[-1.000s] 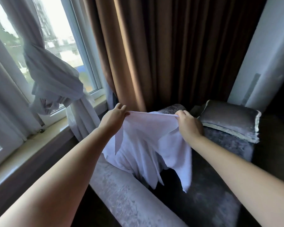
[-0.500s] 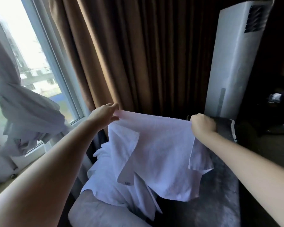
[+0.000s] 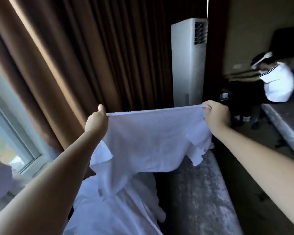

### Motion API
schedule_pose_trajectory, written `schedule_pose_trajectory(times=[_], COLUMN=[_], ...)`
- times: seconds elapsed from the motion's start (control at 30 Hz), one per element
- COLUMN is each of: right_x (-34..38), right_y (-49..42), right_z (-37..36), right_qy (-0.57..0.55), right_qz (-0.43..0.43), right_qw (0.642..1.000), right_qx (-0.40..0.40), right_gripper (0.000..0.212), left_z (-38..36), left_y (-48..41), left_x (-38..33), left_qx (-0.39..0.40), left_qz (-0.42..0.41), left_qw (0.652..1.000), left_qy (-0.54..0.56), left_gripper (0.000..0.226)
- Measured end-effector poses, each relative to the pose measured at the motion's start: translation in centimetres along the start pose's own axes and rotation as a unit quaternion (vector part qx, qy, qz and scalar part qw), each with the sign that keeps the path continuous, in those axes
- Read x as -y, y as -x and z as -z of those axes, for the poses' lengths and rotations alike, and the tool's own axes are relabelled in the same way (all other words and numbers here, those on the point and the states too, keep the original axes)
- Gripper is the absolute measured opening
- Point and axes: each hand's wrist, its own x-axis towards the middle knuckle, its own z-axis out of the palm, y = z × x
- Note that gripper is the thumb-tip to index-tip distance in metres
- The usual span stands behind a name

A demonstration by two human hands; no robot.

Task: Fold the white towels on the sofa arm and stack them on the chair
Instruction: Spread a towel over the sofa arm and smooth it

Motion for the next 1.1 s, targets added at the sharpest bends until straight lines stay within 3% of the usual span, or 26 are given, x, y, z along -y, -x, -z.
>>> schedule_pose_trajectory(times=[0.07,0.23,0.43,0.6,0.77,0.93,1.1], right_x=[-0.5,-3.4,-7.5,-13.3,-18.2,-19.6,-14.3], right_y=[0.2,1.9,5.9,13.3,21.4,29.6,32.9], right_z=[1.0,2.6,1.9,0.1,-0.5,2.7,9.2], right_qy=[0.028,0.049,0.009,-0.011,-0.050,-0.051,-0.060], right_qz=[-0.001,-0.022,0.002,0.023,0.025,0.006,0.055], right_qw=[1.000,0.999,1.000,0.999,0.997,0.996,0.992], right_qx=[-0.015,-0.001,-0.024,-0.035,-0.060,-0.069,-0.093], right_gripper=[0.027,0.036,0.038,0.041,0.039,0.036,0.032], left_z=[-0.3,-1.1,-4.6,-10.1,-13.2,-12.2,-5.5], left_y=[-0.3,1.1,4.8,12.4,20.6,28.8,32.7], left_x=[0.5,0.7,0.7,2.0,4.7,7.3,8.7], left_qx=[0.000,0.022,-0.023,-0.100,-0.159,-0.172,-0.242], left_qz=[-0.036,-0.113,-0.090,-0.054,-0.070,-0.084,-0.080], left_qw=[0.999,0.992,0.993,0.986,0.970,0.957,0.932], left_qy=[0.009,0.042,0.072,0.121,0.172,0.216,0.259], left_gripper=[0.009,0.024,0.023,0.019,0.018,0.017,0.018])
